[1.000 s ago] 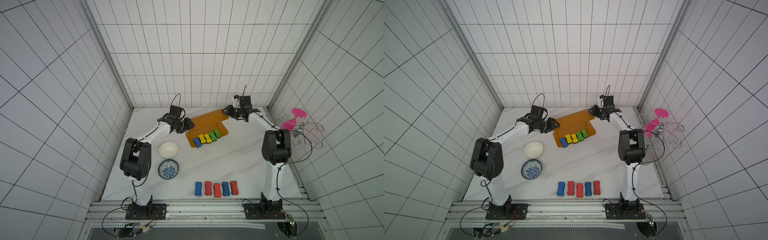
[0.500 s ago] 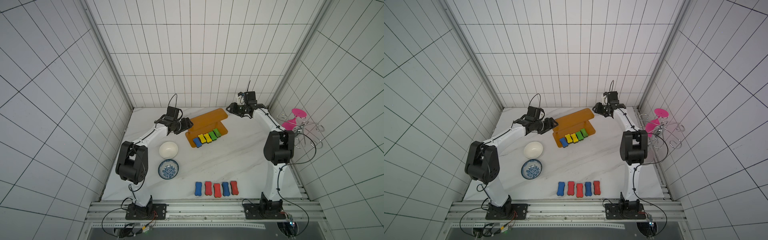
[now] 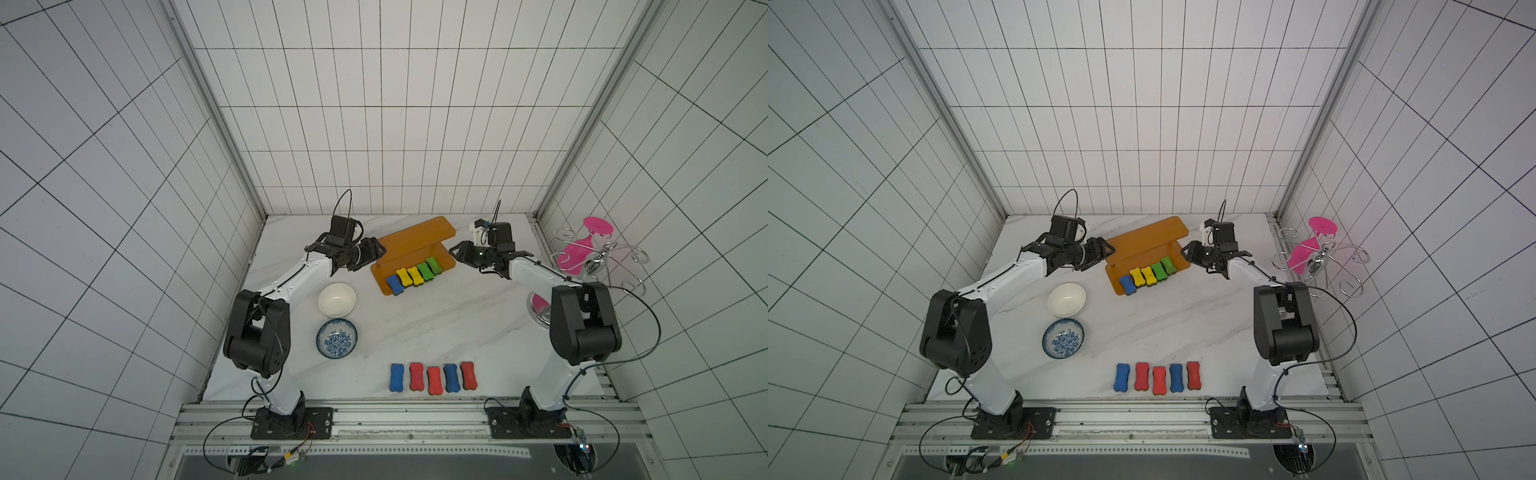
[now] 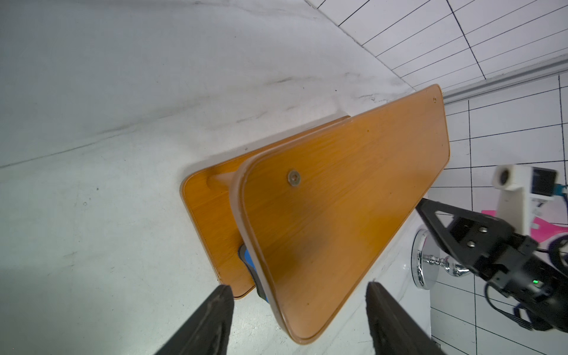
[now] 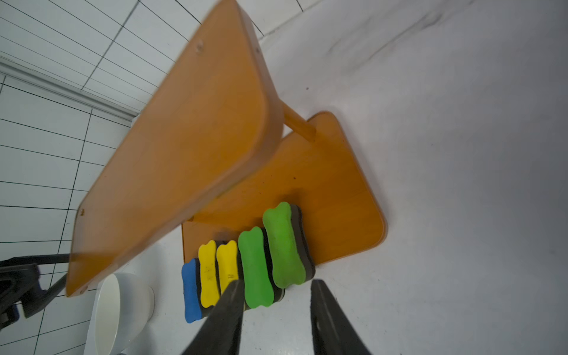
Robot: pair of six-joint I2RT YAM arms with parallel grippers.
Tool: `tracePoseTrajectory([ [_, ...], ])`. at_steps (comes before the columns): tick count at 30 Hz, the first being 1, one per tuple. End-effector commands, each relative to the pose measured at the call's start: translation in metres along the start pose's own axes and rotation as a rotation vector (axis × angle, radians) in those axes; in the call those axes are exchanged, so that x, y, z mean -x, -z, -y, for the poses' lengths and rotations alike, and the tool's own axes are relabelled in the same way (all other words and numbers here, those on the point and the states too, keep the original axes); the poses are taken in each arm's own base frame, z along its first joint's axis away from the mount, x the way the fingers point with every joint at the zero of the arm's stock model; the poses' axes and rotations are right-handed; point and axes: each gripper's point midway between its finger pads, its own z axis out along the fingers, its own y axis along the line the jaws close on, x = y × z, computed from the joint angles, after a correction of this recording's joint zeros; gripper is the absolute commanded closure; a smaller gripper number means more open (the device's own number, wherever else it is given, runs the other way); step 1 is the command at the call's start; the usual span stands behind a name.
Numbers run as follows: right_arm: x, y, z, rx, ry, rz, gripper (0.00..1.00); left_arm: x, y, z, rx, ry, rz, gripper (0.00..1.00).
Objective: Remove the whiteboard erasers from the shelf
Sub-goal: Pick up the whiteboard eraser from the shelf.
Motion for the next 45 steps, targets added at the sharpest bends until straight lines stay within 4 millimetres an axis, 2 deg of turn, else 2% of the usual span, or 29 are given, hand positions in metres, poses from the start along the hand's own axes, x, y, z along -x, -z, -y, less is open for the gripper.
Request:
tracePoseTrajectory([
  [1, 0.0, -0.017, -0.003, 0.086, 0.0, 0.04, 0.61, -0.003, -0.008, 0.001, -0.023, -0.006, -0.02, 0.29],
  [6, -0.008, -0.043, 0.01, 0.112, -0.022, 0.014, 0.62, -0.002, -0.008, 0.0, -0.031, -0.001, -0.028, 0.29],
  [12, -0.01, -0.06, 0.015, 0.12, -0.032, -0.018, 0.61, -0.002, -0.009, -0.003, -0.028, 0.006, -0.031, 0.3],
  [24, -0.012, -0.076, 0.006, 0.141, -0.032, -0.045, 0.61, -0.005, -0.014, -0.004, -0.039, 0.017, -0.057, 0.31],
  [29, -0.02, -0.082, 0.002, 0.133, -0.019, -0.065, 0.61, -0.006, -0.014, -0.004, -0.038, 0.019, -0.057, 0.31],
  [35, -0.031, -0.086, 0.009, 0.099, -0.009, -0.084, 0.62, -0.006, -0.012, -0.004, -0.032, 0.019, -0.052, 0.31],
  [45, -0.045, -0.087, 0.03, 0.018, 0.002, -0.102, 0.81, -0.004, -0.011, -0.008, -0.017, 0.021, -0.043, 0.31],
])
